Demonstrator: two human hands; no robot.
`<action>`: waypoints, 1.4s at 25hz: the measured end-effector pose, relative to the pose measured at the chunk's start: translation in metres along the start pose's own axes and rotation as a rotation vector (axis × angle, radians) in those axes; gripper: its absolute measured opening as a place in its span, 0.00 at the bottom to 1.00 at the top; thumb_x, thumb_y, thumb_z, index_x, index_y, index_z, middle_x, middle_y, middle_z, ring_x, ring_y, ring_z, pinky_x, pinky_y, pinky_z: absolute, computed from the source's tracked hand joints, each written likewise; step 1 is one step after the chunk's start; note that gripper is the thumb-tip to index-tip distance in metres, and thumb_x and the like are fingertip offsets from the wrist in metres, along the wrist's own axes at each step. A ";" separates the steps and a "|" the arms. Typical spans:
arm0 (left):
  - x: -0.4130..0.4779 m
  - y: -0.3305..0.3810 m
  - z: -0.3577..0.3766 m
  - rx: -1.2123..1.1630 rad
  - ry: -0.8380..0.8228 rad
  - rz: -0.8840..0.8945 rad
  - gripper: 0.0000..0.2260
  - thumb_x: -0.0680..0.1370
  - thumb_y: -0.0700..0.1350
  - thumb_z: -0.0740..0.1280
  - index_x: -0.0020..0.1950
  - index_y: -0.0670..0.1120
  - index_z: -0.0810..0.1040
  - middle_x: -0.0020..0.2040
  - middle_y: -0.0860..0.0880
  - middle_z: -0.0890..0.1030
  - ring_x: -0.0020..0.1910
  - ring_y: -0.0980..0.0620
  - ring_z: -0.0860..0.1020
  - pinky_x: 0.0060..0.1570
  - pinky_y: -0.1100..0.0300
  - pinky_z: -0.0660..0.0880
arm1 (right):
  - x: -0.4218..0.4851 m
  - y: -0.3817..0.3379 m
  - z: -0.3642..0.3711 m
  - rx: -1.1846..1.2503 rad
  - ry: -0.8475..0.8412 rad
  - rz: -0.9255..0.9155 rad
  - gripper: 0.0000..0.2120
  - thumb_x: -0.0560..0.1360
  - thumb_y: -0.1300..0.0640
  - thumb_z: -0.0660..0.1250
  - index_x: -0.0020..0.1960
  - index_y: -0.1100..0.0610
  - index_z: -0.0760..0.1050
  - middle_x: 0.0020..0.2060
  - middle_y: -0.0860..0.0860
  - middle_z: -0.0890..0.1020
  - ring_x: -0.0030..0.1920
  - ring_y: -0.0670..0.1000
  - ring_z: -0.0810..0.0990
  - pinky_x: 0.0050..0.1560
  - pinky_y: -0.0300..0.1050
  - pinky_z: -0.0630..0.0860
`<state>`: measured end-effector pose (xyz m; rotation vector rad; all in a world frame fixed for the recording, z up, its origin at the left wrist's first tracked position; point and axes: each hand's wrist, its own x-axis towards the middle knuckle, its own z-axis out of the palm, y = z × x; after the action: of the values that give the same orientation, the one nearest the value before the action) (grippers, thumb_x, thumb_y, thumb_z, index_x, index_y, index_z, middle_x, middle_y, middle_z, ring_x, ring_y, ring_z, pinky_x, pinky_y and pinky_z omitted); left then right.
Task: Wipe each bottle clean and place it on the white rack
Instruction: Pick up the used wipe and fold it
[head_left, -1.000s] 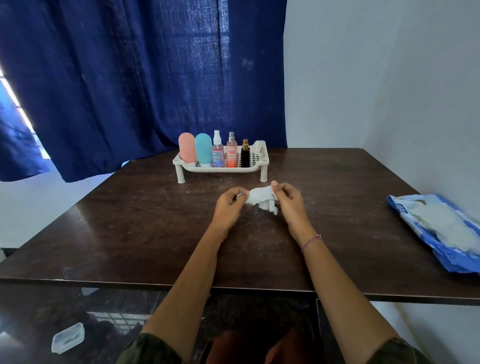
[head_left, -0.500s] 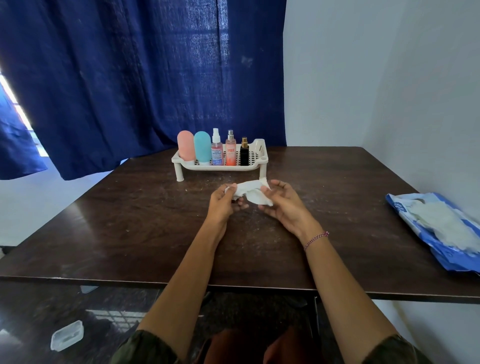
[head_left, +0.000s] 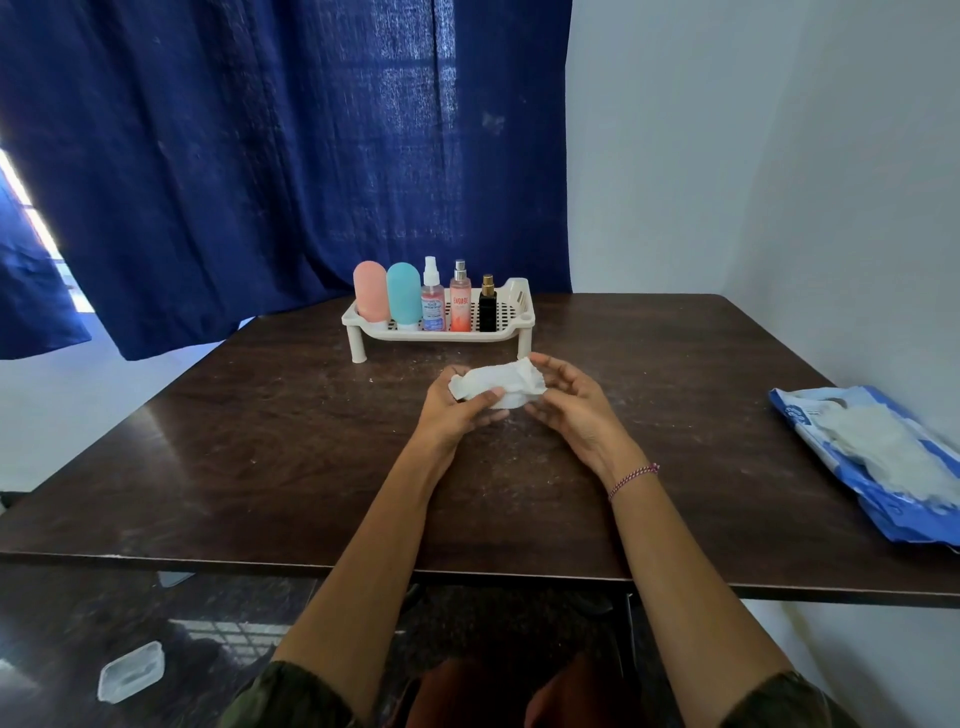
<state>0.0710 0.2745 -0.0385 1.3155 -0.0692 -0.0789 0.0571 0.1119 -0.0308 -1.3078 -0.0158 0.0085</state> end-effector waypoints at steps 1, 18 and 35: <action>0.000 -0.001 -0.001 0.048 0.007 0.027 0.17 0.71 0.34 0.72 0.56 0.41 0.70 0.59 0.41 0.75 0.54 0.45 0.79 0.43 0.55 0.82 | 0.001 0.000 0.000 0.089 0.011 0.033 0.16 0.76 0.69 0.60 0.57 0.54 0.76 0.58 0.54 0.77 0.56 0.53 0.79 0.49 0.44 0.79; -0.003 -0.007 0.007 0.491 0.122 0.303 0.09 0.71 0.33 0.70 0.48 0.45 0.77 0.46 0.52 0.80 0.47 0.57 0.79 0.45 0.67 0.78 | -0.006 0.007 0.013 -0.405 0.159 -0.277 0.18 0.76 0.50 0.64 0.64 0.51 0.67 0.44 0.49 0.80 0.44 0.46 0.79 0.41 0.36 0.75; -0.018 -0.003 0.053 0.092 0.095 0.109 0.13 0.73 0.34 0.70 0.55 0.47 0.77 0.53 0.41 0.80 0.47 0.47 0.80 0.30 0.65 0.76 | -0.047 -0.014 -0.031 -0.251 0.072 -0.093 0.27 0.68 0.60 0.74 0.64 0.55 0.68 0.48 0.53 0.81 0.48 0.50 0.82 0.44 0.41 0.80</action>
<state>0.0480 0.2247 -0.0284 1.4034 -0.0640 0.0801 0.0104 0.0772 -0.0260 -1.5569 -0.0167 -0.1233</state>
